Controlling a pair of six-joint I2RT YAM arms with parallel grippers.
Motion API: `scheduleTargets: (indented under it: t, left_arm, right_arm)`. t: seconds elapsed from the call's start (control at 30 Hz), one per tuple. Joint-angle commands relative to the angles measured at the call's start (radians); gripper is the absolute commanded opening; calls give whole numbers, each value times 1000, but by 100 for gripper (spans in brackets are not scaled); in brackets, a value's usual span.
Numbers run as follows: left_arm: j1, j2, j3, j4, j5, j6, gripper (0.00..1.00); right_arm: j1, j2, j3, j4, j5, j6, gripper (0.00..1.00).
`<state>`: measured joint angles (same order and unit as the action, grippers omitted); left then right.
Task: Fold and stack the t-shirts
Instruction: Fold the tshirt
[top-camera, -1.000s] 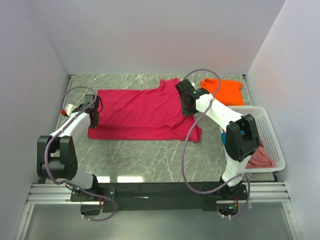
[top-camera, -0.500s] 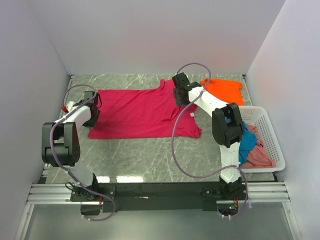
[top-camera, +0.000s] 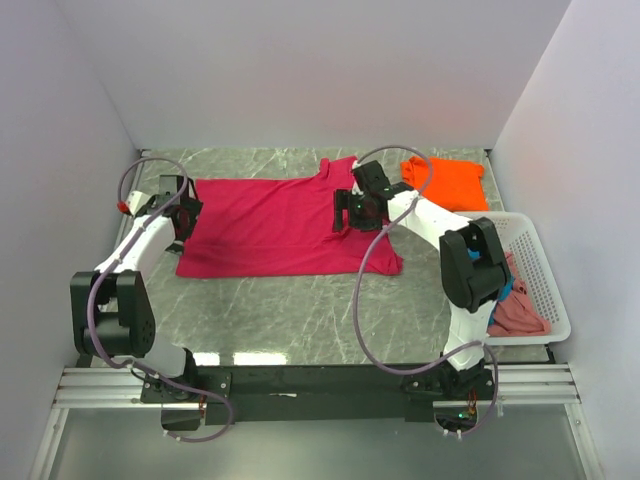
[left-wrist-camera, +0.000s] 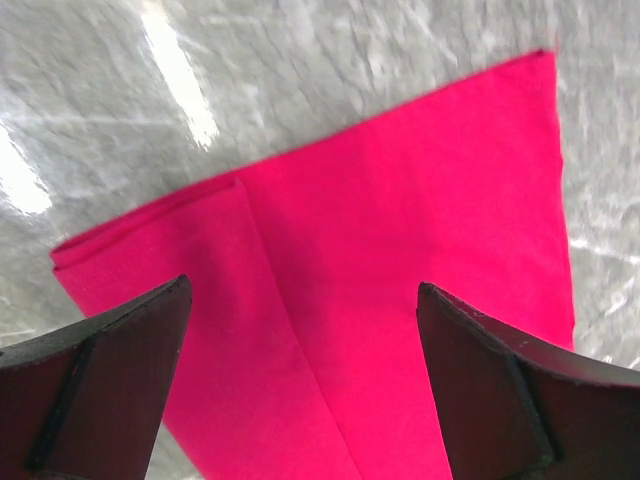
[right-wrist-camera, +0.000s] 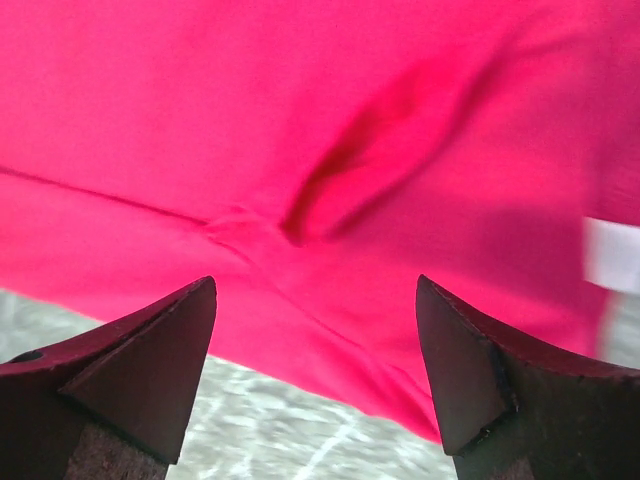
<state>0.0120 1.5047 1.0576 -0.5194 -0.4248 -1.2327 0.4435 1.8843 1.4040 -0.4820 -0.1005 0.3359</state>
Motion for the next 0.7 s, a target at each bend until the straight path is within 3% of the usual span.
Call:
scheduleTargets:
  t: [0.0, 0.23, 0.5, 0.67]
  left_arm:
    - [-6, -21, -24, 1, 57, 39, 99]
    - [-7, -64, -41, -17, 69, 44, 99]
    - [-7, -97, -39, -33, 55, 50, 99]
    - [-6, -78, -30, 22, 110, 110, 99]
  right_arm:
    - [26, 50, 44, 82, -114, 51, 87]
    - [37, 191, 179, 123, -119, 143, 87]
    - [40, 320, 476, 83, -111, 160, 87]
    - [40, 198, 364, 42, -7, 140, 87]
